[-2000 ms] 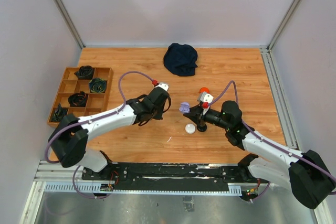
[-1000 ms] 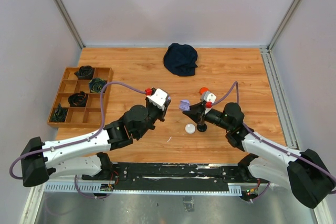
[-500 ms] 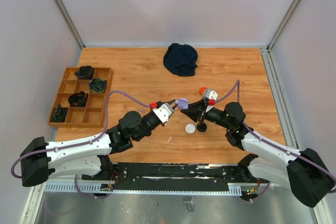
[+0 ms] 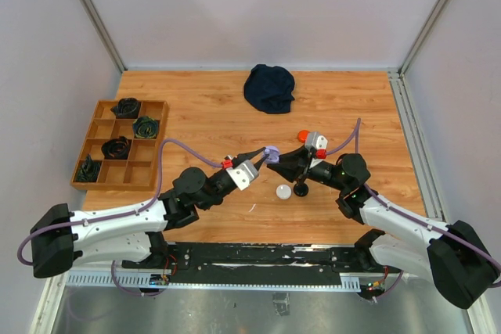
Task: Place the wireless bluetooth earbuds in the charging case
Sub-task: Place the earbud in the charging case.
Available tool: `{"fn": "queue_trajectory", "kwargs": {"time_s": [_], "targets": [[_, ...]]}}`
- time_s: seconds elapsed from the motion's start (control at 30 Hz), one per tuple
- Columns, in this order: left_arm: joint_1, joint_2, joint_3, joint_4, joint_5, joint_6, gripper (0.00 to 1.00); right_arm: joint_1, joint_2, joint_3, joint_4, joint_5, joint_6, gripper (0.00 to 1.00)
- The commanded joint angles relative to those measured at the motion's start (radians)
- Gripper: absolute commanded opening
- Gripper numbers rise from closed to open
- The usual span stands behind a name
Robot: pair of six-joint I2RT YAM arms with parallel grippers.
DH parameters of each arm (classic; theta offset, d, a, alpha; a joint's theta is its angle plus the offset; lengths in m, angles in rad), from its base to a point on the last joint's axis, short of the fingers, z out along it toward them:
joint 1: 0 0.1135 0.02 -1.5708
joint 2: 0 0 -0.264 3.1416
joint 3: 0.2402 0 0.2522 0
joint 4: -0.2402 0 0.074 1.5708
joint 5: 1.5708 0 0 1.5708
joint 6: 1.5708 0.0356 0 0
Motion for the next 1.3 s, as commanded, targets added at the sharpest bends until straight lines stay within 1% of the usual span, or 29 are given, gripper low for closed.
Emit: {"fn": "queue_trajectory", "kwargs": {"time_s": [0.0, 0.27, 0.6, 0.87, 1.27], "targets": [[-0.011, 0.015, -0.007, 0.068, 0.019, 0.029, 0.12, 0.031, -0.004, 0.014, 0.074, -0.037, 0.013, 0.06], [-0.012, 0.043, -0.006, 0.068, 0.01, 0.039, 0.12, 0.031, -0.019, 0.013, 0.083, -0.047, 0.016, 0.06], [-0.012, 0.032, -0.03, 0.065, -0.012, 0.054, 0.11, 0.032, -0.033, 0.007, 0.091, -0.045, 0.016, 0.06], [-0.015, 0.008, -0.047, 0.061, 0.016, 0.04, 0.11, 0.031, -0.045, 0.004, 0.089, -0.039, 0.014, 0.06], [-0.018, 0.013, -0.033, 0.025, 0.01, 0.03, 0.24, 0.031, -0.05, 0.004, 0.084, -0.04, 0.007, 0.06]]}}
